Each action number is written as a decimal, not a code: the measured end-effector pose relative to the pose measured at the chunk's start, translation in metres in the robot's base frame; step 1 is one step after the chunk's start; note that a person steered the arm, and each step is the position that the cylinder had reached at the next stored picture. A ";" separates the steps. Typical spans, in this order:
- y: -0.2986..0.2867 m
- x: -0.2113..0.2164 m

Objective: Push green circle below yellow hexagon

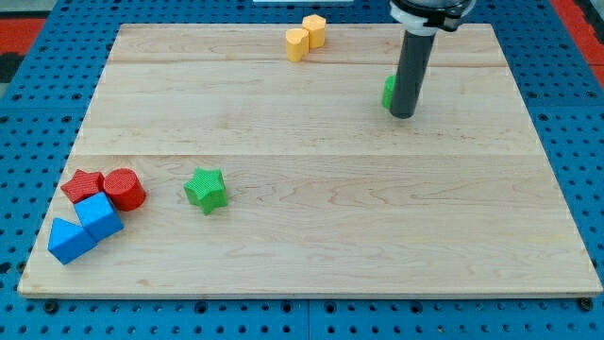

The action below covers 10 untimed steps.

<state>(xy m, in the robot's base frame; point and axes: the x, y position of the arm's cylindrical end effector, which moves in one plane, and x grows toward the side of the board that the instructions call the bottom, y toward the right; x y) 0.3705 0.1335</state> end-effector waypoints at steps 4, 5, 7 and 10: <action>-0.012 -0.073; -0.060 -0.088; -0.089 -0.091; -0.050 -0.045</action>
